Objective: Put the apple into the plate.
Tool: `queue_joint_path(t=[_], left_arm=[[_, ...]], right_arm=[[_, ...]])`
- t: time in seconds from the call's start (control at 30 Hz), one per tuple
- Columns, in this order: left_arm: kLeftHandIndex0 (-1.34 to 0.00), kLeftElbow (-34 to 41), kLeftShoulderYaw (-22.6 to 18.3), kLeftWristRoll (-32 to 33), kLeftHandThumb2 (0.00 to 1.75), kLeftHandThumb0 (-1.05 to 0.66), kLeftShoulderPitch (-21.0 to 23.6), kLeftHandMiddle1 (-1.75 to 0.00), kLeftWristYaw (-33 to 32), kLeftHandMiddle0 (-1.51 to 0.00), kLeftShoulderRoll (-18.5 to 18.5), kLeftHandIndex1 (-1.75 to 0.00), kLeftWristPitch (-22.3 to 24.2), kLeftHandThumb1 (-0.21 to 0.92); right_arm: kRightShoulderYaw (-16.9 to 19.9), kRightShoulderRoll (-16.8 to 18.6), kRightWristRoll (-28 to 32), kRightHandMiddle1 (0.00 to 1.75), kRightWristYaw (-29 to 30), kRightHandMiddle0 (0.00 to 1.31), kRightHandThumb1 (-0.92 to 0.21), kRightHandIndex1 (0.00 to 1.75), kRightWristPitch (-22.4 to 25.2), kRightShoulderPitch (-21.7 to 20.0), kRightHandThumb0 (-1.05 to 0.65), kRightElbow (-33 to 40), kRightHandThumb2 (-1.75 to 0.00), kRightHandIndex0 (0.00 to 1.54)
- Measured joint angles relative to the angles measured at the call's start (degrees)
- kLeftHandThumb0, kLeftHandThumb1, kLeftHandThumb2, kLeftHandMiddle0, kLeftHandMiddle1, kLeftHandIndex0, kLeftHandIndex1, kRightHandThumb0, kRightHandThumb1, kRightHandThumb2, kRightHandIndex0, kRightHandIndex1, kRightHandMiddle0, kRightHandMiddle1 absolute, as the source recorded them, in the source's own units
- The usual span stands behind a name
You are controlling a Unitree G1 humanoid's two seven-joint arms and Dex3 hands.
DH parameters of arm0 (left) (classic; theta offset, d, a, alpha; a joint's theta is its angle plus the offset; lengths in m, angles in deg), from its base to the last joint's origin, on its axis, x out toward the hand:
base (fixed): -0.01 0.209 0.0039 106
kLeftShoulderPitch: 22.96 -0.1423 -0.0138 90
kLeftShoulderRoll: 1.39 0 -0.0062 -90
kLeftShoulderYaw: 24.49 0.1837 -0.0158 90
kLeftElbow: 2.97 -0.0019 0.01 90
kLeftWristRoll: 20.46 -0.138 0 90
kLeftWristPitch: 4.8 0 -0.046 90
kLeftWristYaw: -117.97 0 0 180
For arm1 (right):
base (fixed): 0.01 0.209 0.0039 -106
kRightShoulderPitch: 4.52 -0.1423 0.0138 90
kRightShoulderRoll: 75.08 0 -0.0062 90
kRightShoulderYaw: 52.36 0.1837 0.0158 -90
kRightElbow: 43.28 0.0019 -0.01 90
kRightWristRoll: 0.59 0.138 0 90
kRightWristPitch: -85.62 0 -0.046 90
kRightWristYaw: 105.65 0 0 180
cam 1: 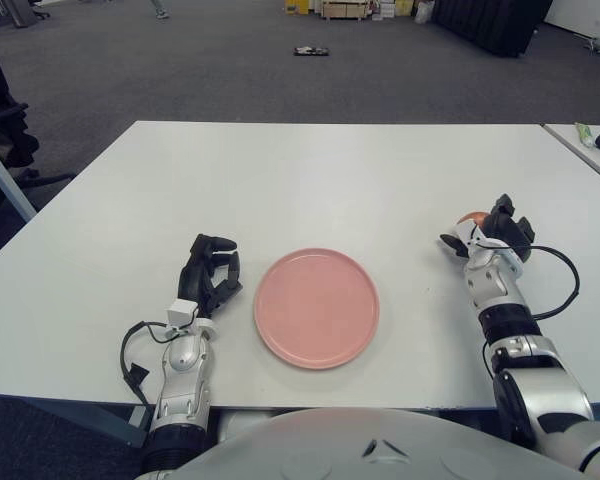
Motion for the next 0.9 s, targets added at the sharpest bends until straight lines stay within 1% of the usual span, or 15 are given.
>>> queue_joint_path(t=[0.2,0.3,0.53,0.63,0.7,0.9], left_arm=[[-0.29,0.1,-0.1,0.0,0.76,-0.37,0.0,-1.75,0.0,-0.52,0.2,-1.75,0.1,0.76],[-0.29,0.1,-0.1,0.1,0.76,-0.37,0.0,-1.75,0.0,-0.52,0.3,-1.75,0.1,0.76],[-0.29,0.6,-0.1,0.1,0.75,-0.37,-0.1,-1.75,0.0,-0.5,0.4,-1.75,0.7,0.76],[-0.29,0.8,-0.1,0.1,0.75,-0.37,-0.2,-1.75,0.1,-0.5,0.6,-1.75,1.1,0.77],[-0.28,0.9,-0.1,0.1,0.74,-0.37,-0.2,-1.75,0.1,-0.5,0.7,-1.75,1.2,0.77],[-0.28,1.7,-0.1,0.1,0.73,-0.37,-0.7,-1.75,0.1,-0.51,0.9,-1.75,1.7,0.78]], right_arm=[[1.6,0.7,2.4,0.0,5.6,0.0,-0.64,0.0,1.1,-1.9,-0.88,-4.2,-0.49,0.0],[2.3,0.8,3.4,0.0,7.3,0.0,-0.62,0.0,2.0,-2.7,-0.85,-5.7,-0.55,0.0],[3.2,0.1,5.3,0.0,8.5,0.0,-0.61,0.0,4.4,-4.9,-0.83,-8.9,-0.6,0.0],[3.5,-0.2,5.7,0.0,9.2,0.0,-0.58,0.0,5.2,-5.7,-0.8,-10.4,-0.68,0.0],[3.8,-0.3,6.1,0.0,9.7,0.0,-0.58,0.0,5.8,-6.2,-0.79,-11.4,-0.7,0.0],[4.2,-0.5,7.6,0.0,10.5,0.0,-0.57,0.0,6.1,-7.5,-0.76,-13.8,-0.73,0.0]])
